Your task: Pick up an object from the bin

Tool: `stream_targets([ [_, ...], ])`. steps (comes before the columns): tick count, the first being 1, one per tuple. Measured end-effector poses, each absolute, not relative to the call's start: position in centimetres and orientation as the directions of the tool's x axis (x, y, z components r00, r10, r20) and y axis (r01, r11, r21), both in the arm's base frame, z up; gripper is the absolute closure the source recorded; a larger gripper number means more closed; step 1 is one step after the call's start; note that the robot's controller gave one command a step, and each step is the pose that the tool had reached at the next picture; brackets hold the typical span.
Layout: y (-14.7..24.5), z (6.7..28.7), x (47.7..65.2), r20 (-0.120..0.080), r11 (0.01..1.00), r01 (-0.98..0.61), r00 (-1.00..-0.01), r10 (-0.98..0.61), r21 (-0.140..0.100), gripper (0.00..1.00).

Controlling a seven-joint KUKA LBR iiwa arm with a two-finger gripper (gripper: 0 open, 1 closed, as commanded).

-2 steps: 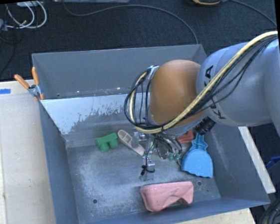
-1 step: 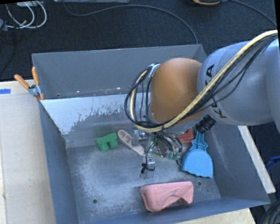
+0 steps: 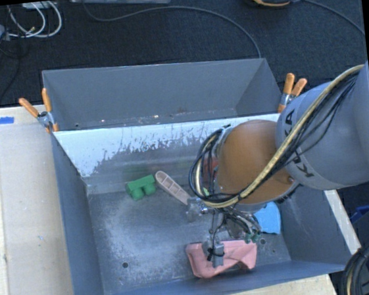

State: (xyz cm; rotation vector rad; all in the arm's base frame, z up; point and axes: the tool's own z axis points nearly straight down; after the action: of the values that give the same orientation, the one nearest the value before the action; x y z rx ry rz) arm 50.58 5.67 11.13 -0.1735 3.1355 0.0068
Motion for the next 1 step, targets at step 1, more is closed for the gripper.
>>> stream_targets([
  [1,3.84,12.05,50.08,0.001,0.98,-0.197,-0.98,-0.197,0.003,0.0],
])
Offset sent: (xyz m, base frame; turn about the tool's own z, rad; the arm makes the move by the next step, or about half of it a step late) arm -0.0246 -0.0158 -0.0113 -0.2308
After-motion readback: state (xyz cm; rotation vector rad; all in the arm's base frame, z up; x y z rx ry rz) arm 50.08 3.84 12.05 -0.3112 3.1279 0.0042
